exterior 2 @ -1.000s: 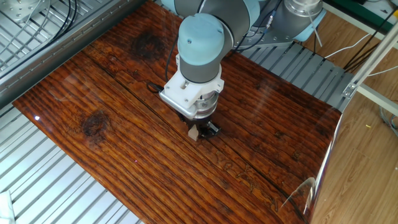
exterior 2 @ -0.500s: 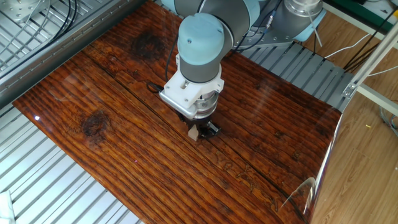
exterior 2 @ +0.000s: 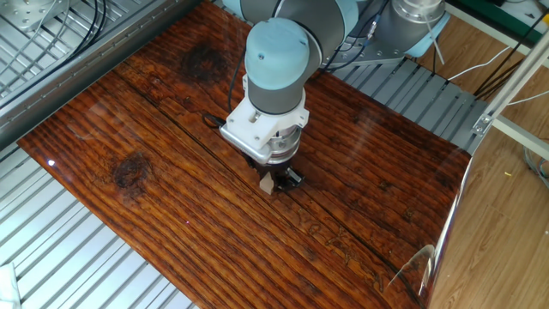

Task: Hold a small block with the gripper and sweep it from left to right on the table

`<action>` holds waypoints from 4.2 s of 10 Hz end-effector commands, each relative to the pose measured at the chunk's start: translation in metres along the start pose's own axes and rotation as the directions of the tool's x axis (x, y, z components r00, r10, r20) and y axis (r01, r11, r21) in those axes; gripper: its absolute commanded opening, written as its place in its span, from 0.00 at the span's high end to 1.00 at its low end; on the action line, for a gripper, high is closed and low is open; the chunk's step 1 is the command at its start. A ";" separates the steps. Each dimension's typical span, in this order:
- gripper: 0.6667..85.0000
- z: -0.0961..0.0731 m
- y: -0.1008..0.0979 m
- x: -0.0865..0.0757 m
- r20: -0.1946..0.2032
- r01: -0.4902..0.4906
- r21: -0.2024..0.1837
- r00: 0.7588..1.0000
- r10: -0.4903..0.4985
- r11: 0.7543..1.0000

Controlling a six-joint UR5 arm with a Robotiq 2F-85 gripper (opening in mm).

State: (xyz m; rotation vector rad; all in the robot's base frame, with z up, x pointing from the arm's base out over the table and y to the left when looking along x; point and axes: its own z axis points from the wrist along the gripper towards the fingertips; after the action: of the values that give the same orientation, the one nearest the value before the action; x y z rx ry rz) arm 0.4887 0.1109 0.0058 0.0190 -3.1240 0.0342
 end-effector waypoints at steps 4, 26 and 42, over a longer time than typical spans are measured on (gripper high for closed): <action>1.00 -0.001 0.004 -0.001 0.001 -0.010 -0.020 1.000 0.010 1.000; 1.00 0.000 0.027 -0.004 0.014 -0.030 -0.060 0.999 0.031 0.998; 1.00 -0.006 0.048 -0.004 0.013 -0.048 -0.105 0.999 0.050 0.993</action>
State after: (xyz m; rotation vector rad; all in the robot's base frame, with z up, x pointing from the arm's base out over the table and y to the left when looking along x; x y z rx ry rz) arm 0.4927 0.1579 0.0052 -0.0493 -3.1466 -0.1030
